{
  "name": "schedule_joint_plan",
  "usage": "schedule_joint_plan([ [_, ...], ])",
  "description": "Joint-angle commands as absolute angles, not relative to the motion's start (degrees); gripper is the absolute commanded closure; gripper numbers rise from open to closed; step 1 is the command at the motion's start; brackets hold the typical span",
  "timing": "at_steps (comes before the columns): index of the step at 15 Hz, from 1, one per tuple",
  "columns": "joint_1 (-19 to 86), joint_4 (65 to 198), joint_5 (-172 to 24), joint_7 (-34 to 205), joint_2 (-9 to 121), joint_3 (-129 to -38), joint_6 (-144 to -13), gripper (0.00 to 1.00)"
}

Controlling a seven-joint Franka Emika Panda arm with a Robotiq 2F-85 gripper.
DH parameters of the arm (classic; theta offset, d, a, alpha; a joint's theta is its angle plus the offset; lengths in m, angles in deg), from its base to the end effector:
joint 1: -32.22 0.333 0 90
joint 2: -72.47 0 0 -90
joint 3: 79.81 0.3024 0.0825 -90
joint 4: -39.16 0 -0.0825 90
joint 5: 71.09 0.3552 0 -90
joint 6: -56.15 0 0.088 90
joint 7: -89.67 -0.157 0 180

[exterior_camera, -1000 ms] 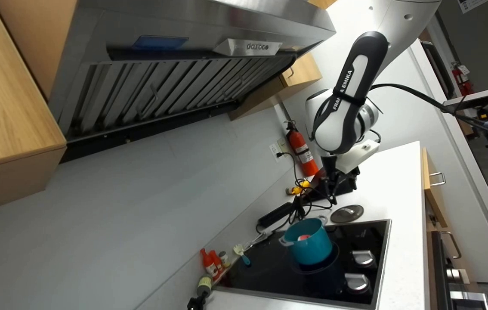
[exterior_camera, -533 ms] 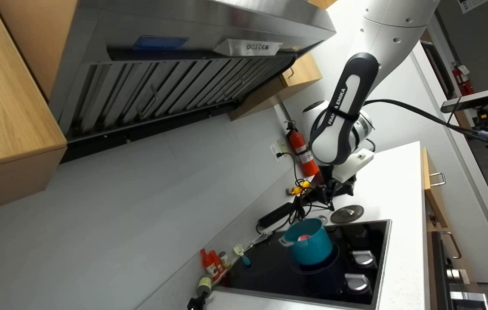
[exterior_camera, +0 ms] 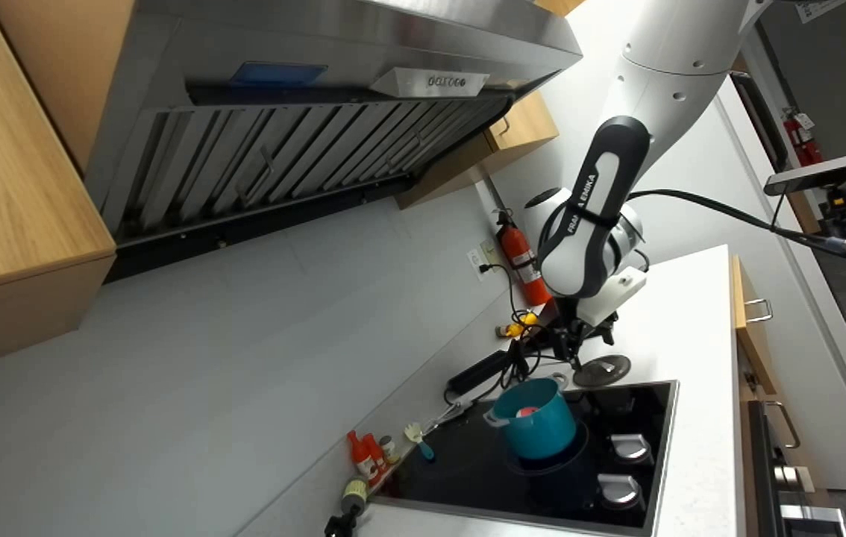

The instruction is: Put the black lid on the blue pot

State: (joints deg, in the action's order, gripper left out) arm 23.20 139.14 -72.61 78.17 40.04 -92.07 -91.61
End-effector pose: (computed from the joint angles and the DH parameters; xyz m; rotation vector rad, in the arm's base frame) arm 0.6351 -0.2348 0.2449 2.8726 -0.7382 0.3993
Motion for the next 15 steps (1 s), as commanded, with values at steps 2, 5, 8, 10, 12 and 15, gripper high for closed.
schedule_joint_plan([
  [2, 22.7, 135.3, -71.9, 77.8, 37.4, -92.2, -89.8, 0.26],
  [5, 22.5, 134.8, -71.9, 77.8, 36.8, -92.2, -89.7, 0.49],
  [8, 22.4, 134.4, -71.8, 77.8, 36.7, -92.3, -89.5, 0.73],
  [10, 22.4, 134.3, -71.8, 77.6, 36.7, -92.3, -89.5, 0.87],
  [12, 22.6, 134.7, -72.1, 77.3, 37.0, -92.6, -89.7, 0.99],
  [15, 22.8, 135.4, -72.3, 77.2, 37.8, -92.8, -89.7, 0.96],
])
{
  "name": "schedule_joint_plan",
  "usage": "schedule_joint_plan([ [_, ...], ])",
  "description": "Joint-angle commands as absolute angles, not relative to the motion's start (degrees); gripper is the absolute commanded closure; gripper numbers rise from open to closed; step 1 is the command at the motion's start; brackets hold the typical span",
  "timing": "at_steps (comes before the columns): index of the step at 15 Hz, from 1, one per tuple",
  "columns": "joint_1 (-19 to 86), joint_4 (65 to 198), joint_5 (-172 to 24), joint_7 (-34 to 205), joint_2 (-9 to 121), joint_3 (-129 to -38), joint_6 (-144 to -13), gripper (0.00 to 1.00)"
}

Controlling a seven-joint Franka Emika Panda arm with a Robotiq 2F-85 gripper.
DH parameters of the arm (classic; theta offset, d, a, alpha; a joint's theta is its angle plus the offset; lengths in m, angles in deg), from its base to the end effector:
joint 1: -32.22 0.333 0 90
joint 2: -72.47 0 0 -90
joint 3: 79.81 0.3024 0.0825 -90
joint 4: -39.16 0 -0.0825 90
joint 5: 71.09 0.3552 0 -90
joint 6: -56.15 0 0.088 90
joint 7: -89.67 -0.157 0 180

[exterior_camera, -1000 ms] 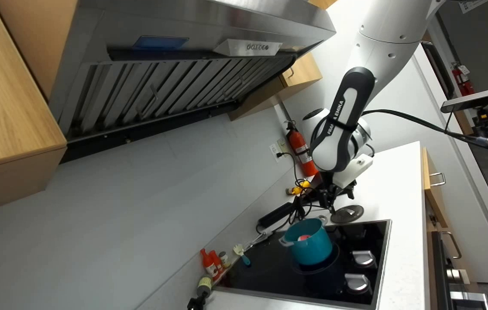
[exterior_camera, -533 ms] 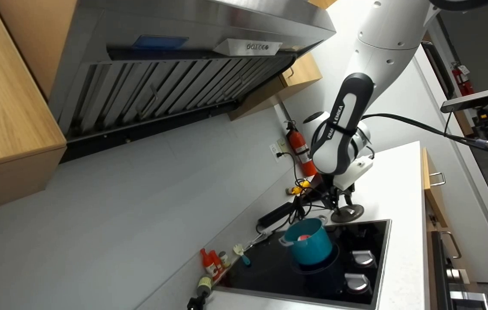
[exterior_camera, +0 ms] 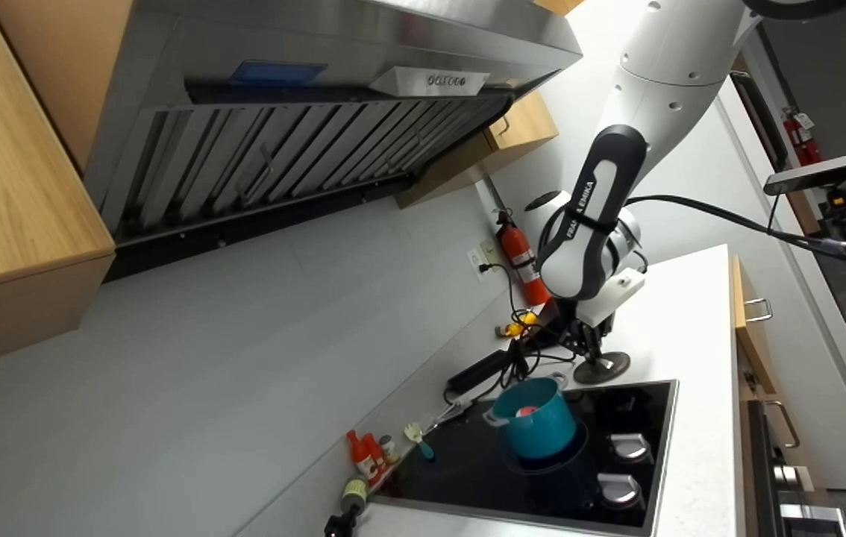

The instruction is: Put the black lid on the blue pot

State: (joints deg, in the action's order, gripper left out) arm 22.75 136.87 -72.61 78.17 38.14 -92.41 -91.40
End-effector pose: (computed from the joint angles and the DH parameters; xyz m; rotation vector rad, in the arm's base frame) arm 0.6405 -0.2447 0.2403 2.8591 -0.7462 0.4013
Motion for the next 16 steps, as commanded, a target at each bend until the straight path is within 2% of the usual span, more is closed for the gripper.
schedule_joint_plan([
  [1, 22.9, 135.8, -72.4, 77.1, 38.1, -92.9, -89.8, 0.96],
  [16, 27.1, 146.0, -76.7, 76.6, 50.9, -93.3, -94.3, 0.96],
])
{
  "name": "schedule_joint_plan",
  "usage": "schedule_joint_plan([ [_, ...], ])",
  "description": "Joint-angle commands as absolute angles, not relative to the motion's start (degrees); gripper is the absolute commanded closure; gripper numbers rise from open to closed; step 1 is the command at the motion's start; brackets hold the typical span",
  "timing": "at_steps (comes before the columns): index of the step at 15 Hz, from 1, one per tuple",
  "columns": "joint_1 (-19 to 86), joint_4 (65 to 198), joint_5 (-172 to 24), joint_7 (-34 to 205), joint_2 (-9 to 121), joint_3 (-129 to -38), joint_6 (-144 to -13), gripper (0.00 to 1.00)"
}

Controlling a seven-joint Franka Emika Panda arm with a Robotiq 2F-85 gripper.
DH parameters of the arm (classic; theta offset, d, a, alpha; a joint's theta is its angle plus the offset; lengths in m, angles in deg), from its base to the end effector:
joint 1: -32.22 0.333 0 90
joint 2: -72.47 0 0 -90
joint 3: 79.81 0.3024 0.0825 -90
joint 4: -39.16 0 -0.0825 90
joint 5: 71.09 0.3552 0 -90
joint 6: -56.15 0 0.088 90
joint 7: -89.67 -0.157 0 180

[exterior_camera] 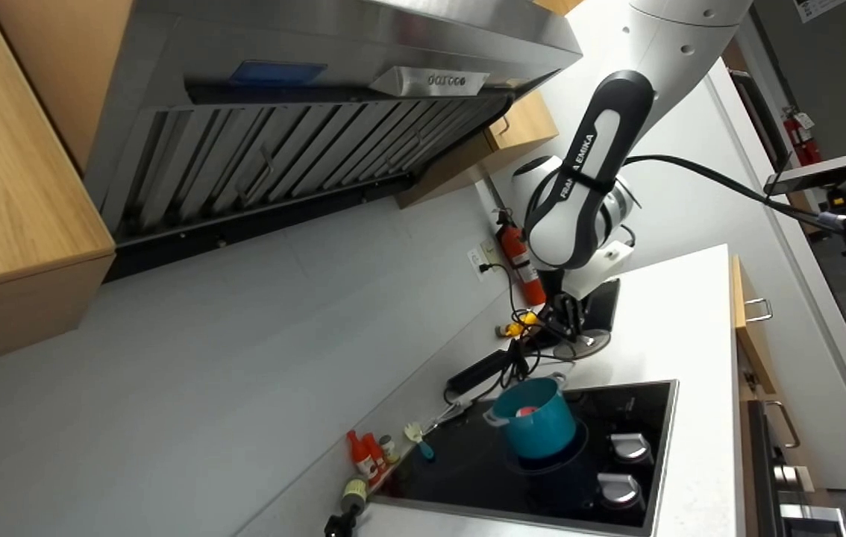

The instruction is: Put the black lid on the blue pot

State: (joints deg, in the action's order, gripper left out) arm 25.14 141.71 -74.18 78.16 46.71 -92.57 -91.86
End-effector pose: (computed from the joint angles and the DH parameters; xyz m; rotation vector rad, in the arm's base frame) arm 0.6355 -0.2175 0.3026 2.8653 -0.6827 0.5104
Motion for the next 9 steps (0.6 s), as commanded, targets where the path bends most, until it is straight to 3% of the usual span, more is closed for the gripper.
schedule_joint_plan([
  [1, 27.6, 146.5, -77.5, 76.5, 51.5, -93.3, -94.6, 0.96],
  [9, 32.0, 147.4, -86.2, 74.1, 52.5, -93.4, -95.1, 0.96],
])
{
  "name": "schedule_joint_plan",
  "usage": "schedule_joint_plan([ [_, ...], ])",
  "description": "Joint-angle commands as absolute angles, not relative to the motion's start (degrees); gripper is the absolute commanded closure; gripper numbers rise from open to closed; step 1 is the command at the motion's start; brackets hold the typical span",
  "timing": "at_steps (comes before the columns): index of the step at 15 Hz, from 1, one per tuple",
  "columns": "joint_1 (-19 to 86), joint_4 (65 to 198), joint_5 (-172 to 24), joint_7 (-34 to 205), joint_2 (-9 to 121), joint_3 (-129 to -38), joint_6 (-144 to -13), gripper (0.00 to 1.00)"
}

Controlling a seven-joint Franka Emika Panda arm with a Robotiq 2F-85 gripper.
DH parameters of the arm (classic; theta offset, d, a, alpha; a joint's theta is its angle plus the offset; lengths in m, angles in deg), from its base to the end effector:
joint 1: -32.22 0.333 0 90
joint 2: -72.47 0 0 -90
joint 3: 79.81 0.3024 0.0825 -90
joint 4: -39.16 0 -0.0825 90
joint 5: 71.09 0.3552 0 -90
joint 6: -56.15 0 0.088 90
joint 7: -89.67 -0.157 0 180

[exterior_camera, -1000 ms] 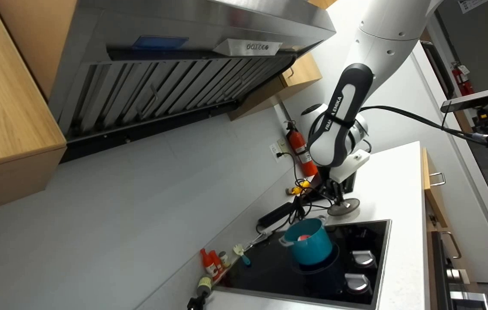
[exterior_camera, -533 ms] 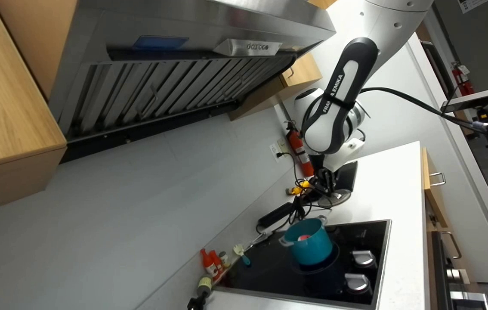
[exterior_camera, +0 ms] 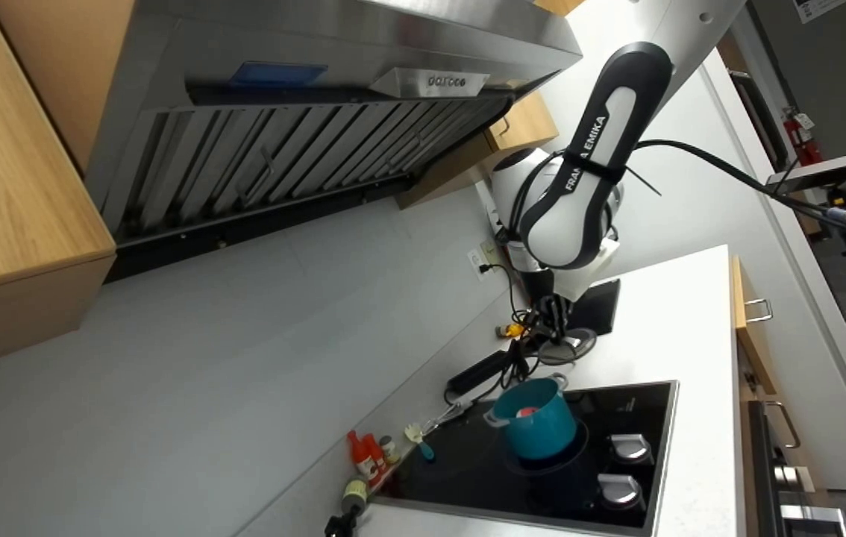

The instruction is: Put the black lid on the blue pot

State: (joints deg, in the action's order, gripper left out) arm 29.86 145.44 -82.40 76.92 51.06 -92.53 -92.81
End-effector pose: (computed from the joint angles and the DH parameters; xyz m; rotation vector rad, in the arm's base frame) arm 0.6372 -0.1635 0.3239 2.8427 -0.4373 0.5394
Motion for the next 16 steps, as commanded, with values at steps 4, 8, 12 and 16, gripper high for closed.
schedule_joint_plan([
  [4, 34.1, 147.6, -89.8, 72.1, 52.8, -93.6, -95.2, 0.96],
  [8, 34.7, 148.2, -92.0, 71.1, 54.0, -93.2, -95.2, 0.96],
  [12, 35.2, 149.0, -92.2, 71.2, 55.1, -92.8, -95.5, 0.96],
  [16, 35.6, 149.2, -92.2, 71.6, 55.3, -92.2, -95.4, 0.96],
])
